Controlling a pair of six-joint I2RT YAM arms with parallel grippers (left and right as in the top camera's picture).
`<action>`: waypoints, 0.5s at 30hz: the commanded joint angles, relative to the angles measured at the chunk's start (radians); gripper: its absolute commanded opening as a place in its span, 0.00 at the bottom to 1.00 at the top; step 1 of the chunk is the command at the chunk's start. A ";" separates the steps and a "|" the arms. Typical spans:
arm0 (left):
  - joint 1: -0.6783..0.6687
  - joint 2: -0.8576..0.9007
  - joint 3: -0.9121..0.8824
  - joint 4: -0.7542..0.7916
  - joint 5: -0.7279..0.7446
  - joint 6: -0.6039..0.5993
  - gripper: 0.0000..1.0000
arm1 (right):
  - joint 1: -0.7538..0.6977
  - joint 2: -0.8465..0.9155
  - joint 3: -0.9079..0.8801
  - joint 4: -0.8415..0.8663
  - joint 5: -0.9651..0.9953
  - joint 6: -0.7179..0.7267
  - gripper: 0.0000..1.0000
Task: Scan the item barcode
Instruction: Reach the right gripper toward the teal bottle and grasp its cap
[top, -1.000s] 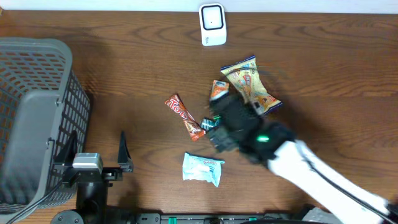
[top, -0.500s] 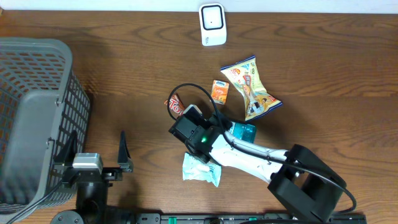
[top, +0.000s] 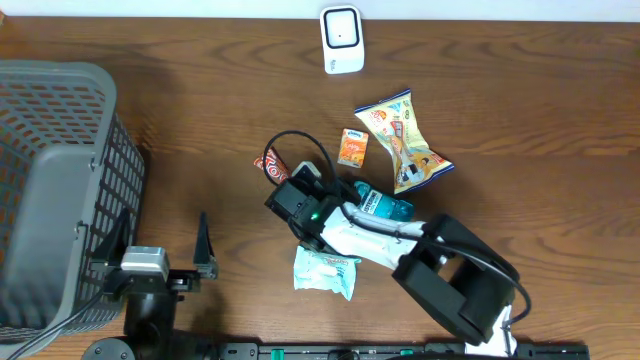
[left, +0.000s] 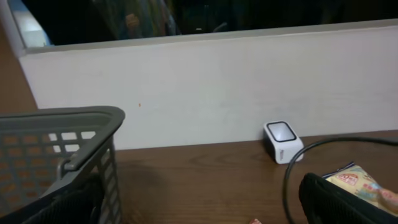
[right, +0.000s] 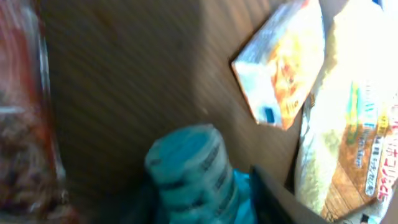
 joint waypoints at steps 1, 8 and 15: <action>-0.014 -0.006 0.002 0.004 -0.010 -0.004 1.00 | -0.013 0.097 -0.049 -0.039 -0.134 -0.014 0.33; -0.016 -0.006 0.002 0.005 -0.011 -0.004 1.00 | -0.022 0.073 -0.016 -0.071 -0.212 -0.011 0.20; -0.016 -0.006 0.002 0.004 -0.011 -0.004 1.00 | -0.051 0.021 0.124 -0.221 -0.383 -0.011 0.20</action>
